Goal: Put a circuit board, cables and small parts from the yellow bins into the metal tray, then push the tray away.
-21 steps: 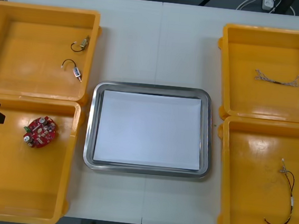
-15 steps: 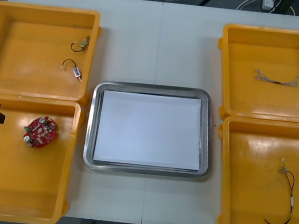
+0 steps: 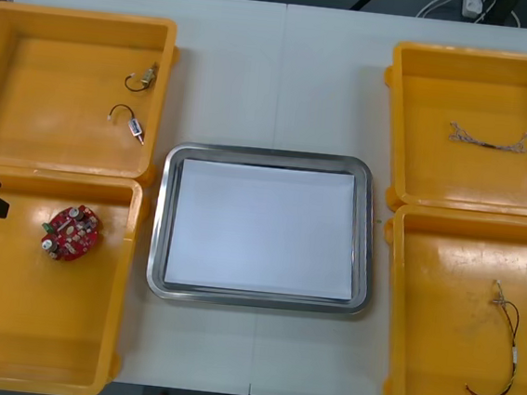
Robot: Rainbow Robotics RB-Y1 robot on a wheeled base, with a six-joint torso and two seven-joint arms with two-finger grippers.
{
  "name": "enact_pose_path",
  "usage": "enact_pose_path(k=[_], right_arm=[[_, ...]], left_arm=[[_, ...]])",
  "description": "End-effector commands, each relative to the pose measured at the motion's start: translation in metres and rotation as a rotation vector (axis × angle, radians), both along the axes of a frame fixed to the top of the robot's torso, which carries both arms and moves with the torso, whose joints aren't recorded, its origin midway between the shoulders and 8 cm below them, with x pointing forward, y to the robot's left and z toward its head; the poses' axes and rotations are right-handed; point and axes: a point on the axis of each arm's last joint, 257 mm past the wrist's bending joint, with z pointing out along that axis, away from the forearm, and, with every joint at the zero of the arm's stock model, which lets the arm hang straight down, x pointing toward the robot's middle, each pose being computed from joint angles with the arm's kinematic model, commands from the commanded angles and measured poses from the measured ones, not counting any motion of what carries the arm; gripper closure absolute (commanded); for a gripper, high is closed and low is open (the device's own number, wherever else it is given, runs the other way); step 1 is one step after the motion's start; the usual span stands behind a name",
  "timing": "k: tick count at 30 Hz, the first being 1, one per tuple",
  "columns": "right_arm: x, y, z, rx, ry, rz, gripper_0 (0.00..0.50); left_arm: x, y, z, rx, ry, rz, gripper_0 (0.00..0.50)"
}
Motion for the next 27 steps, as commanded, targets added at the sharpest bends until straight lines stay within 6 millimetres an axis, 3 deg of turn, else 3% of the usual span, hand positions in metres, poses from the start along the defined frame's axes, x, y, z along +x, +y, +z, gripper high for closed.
enact_pose_path(k=[1, 27], right_arm=[[0.0016, -0.0107, 0.0134, -0.004, -0.026, -0.043, 0.0], [0.0016, -0.0107, 0.0134, -0.004, -0.026, -0.043, 0.0]], left_arm=[[-0.0045, 0.0138, 0.0123, 0.05, -0.016, -0.004, 0.0], [-0.0045, 0.0138, 0.0123, 0.05, -0.016, -0.004, 0.0]])
